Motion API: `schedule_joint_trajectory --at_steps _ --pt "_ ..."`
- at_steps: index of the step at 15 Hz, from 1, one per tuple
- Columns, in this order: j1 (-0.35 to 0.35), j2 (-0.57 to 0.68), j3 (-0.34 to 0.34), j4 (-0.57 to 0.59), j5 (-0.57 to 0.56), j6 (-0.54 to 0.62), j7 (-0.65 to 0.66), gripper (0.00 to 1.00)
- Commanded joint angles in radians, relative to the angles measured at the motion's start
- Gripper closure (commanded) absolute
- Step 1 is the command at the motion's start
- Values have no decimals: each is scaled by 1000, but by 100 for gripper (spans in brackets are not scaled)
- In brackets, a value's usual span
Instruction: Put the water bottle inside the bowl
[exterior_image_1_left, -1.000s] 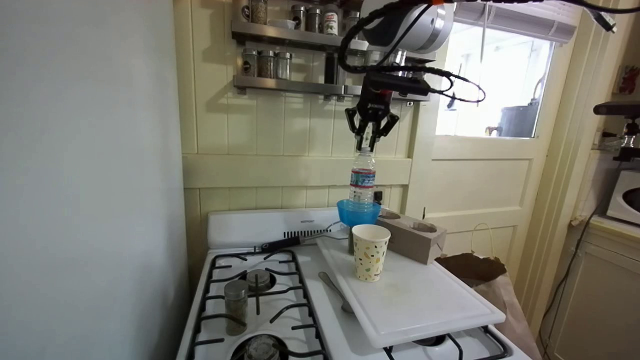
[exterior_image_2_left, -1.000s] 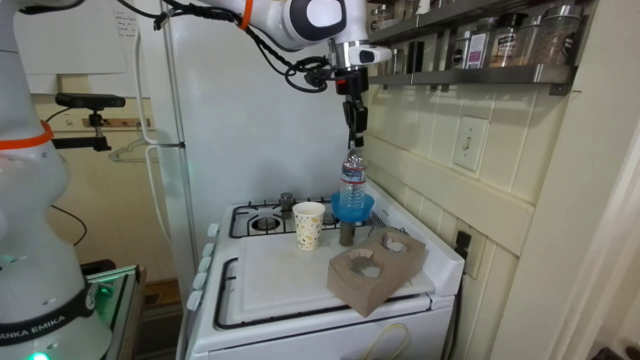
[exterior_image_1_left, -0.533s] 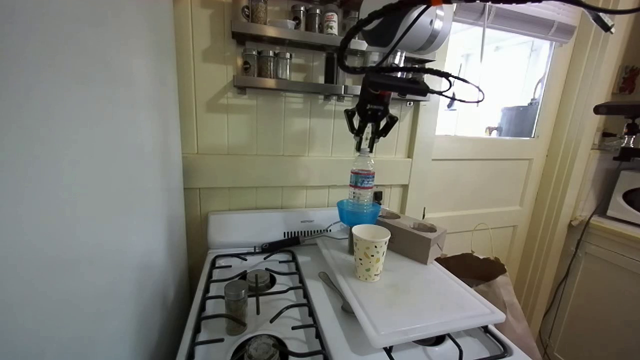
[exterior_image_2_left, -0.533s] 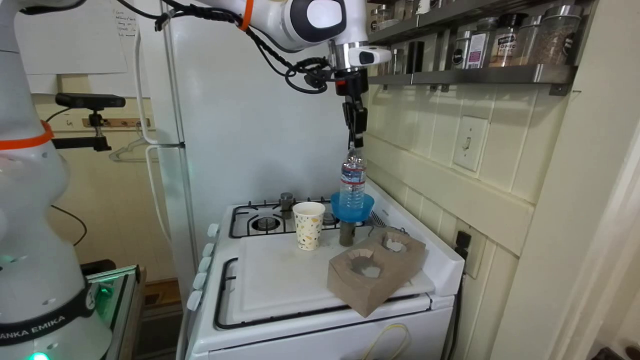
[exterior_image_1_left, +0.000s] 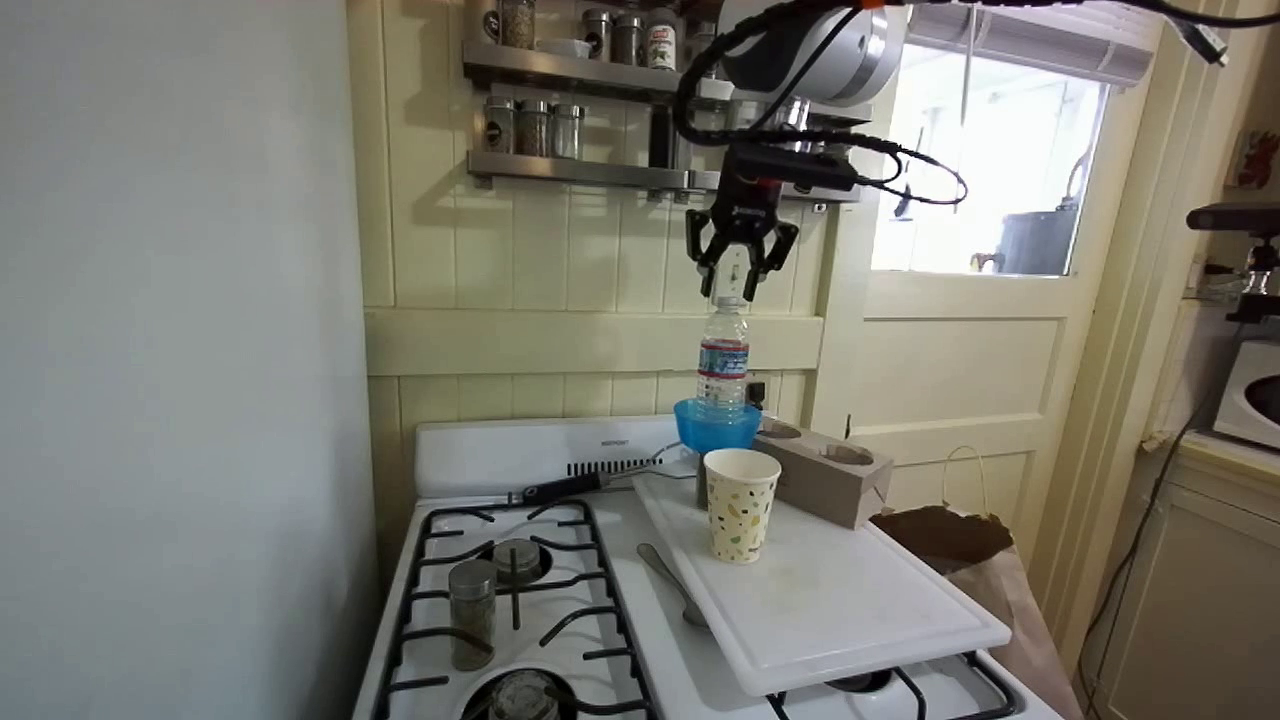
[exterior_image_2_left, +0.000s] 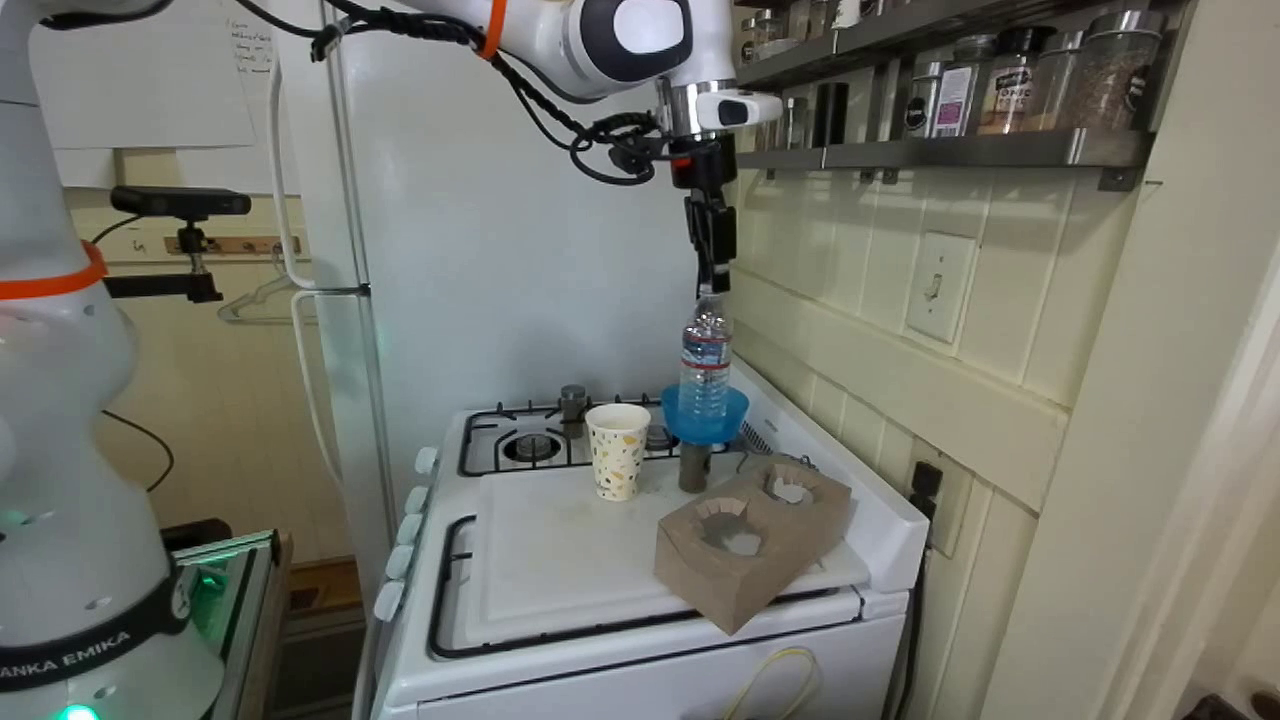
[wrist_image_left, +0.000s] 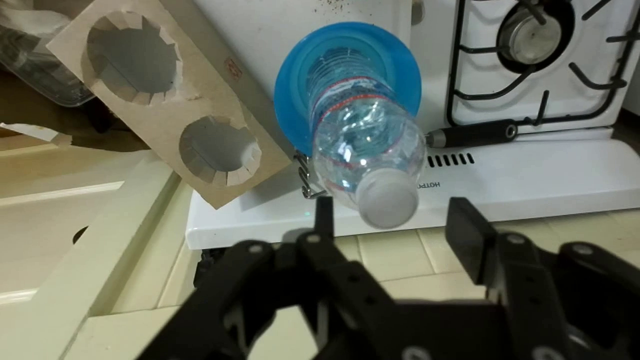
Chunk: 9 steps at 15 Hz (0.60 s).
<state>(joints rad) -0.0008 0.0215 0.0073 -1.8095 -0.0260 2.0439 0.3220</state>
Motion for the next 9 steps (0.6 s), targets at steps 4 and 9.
schedule_joint_trajectory --at_steps 4,9 --pt "6 -10 -1 -1 -4 4 22 0" --pt "-4 -93 -11 -25 -19 -31 5 0"
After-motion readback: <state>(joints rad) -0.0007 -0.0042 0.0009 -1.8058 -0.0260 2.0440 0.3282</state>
